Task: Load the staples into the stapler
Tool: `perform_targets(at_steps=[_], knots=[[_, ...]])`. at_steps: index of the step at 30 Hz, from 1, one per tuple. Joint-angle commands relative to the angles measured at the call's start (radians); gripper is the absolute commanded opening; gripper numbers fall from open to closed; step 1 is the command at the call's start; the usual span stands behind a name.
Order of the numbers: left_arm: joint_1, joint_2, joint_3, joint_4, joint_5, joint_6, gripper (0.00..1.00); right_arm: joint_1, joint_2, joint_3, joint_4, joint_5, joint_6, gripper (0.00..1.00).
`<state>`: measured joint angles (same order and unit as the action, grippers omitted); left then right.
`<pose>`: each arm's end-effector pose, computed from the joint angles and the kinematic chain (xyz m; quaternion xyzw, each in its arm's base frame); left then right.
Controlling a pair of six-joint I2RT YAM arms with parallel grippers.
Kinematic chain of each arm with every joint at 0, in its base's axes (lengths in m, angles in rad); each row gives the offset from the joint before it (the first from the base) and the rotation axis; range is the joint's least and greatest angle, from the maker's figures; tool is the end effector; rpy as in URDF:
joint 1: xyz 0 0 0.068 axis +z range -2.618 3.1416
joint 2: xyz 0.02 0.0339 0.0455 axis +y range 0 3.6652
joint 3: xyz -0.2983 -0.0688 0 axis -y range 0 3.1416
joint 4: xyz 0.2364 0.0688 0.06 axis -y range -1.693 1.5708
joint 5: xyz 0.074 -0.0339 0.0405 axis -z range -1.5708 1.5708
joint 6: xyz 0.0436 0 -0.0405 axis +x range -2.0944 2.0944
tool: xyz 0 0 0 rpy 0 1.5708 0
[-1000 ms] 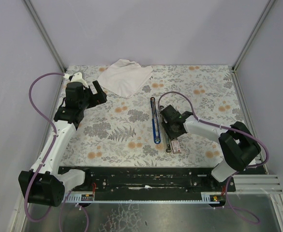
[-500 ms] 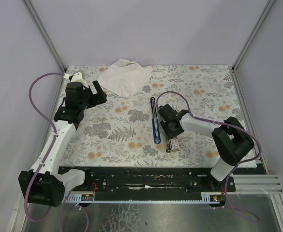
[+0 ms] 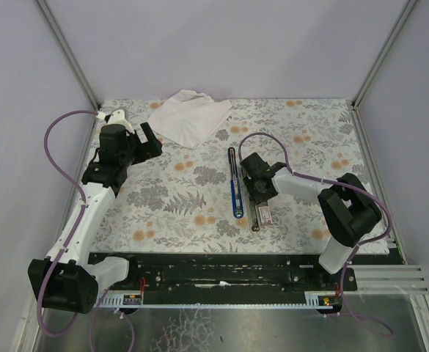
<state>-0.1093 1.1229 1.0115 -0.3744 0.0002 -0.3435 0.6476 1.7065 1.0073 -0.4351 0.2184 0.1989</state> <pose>0.2350 -0.0258 0.3608 -0.1000 0.8506 -0.1160 0.5031 0.2682 0.1911 0.1972 -0.1929 0.9514 -0.0086 0.2399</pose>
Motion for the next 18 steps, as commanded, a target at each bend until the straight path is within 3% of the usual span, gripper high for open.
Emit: perform_targets(at_steps=[1, 9, 18], knots=[[0.008, 0.0, -0.011, 0.057, 0.011, 0.002, 1.0, -0.008, 0.03, 0.039, 0.021, -0.006, -0.044, 0.45], [0.008, 0.002, -0.011, 0.057, 0.012, 0.001, 1.0, -0.023, 0.053, 0.041, 0.001, -0.092, -0.071, 0.43], [0.007, 0.003, -0.011, 0.057, 0.012, 0.0, 1.0, -0.053, 0.013, 0.038, -0.014, -0.149, -0.066, 0.22]])
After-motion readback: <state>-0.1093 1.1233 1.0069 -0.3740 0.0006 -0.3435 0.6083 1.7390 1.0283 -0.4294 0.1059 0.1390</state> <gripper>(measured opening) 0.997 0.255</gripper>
